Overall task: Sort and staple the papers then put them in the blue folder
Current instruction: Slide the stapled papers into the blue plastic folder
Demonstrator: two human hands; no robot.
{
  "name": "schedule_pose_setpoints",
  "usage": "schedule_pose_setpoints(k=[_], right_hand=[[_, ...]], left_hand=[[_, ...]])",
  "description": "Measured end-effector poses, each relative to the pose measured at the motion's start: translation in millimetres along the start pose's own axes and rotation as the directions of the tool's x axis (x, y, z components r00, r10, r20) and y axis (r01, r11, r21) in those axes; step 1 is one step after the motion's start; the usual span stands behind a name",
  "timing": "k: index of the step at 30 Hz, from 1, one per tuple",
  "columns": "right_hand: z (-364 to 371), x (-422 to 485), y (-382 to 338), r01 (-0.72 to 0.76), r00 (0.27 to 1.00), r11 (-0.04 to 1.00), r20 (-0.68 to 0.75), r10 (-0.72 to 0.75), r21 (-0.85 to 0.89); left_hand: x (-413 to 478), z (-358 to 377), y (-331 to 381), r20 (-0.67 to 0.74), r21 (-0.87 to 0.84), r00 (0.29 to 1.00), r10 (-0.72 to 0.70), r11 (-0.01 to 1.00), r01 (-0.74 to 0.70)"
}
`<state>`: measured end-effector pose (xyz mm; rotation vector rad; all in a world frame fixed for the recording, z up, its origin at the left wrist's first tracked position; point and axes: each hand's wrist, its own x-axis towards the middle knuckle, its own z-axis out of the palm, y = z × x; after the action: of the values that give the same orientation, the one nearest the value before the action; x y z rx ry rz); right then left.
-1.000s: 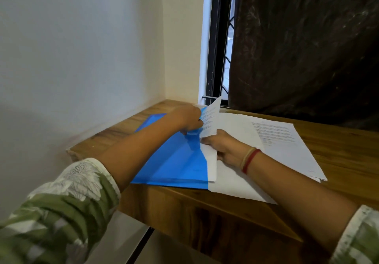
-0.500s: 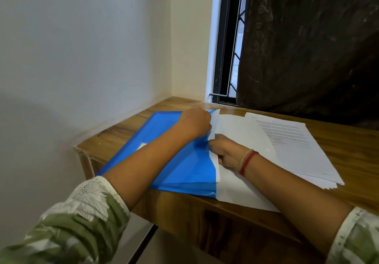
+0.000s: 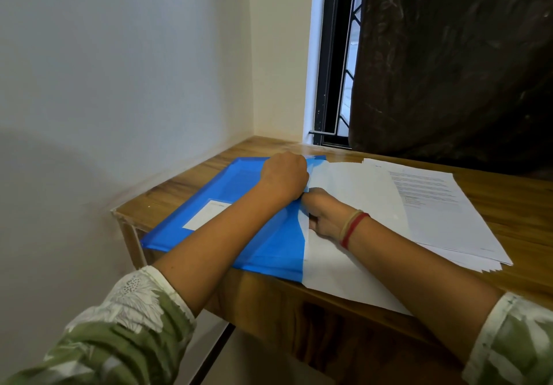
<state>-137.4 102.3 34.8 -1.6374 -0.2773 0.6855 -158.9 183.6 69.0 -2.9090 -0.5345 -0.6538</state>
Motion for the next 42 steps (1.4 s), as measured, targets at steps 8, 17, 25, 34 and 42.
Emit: schedule_pose_setpoints(k=[8,17,25,34,42], right_hand=[[-29.2,-11.3,-7.3,-0.081,0.995,0.988,0.041,0.087,-0.135],[-19.6,1.9,2.3,-0.043,0.998,0.999,-0.034,0.043,-0.014],[-40.0,0.5,3.0,0.112,0.992,0.993,-0.049,-0.113,-0.024],[-185.4,-0.3,-6.7,0.202,0.783,0.886,-0.475,-0.402,-0.417],[-250.0,-10.9,39.3,-0.187,0.665,0.583,-0.538,-0.517,-0.791]], left_hand=[[-1.3,12.4,2.9,0.031,0.002,0.999,-0.006,1.000,0.006],[1.6,23.4,7.1,0.123,0.335,0.983,0.137,0.927,-0.171],[3.5,25.0,12.8,0.169,0.286,0.986,0.003,0.957,-0.052],[14.3,26.6,12.5,0.334,0.338,0.943,-0.013,0.935,-0.107],[95.5,35.8,79.4,0.201,-0.266,0.979,0.032,0.964,0.023]])
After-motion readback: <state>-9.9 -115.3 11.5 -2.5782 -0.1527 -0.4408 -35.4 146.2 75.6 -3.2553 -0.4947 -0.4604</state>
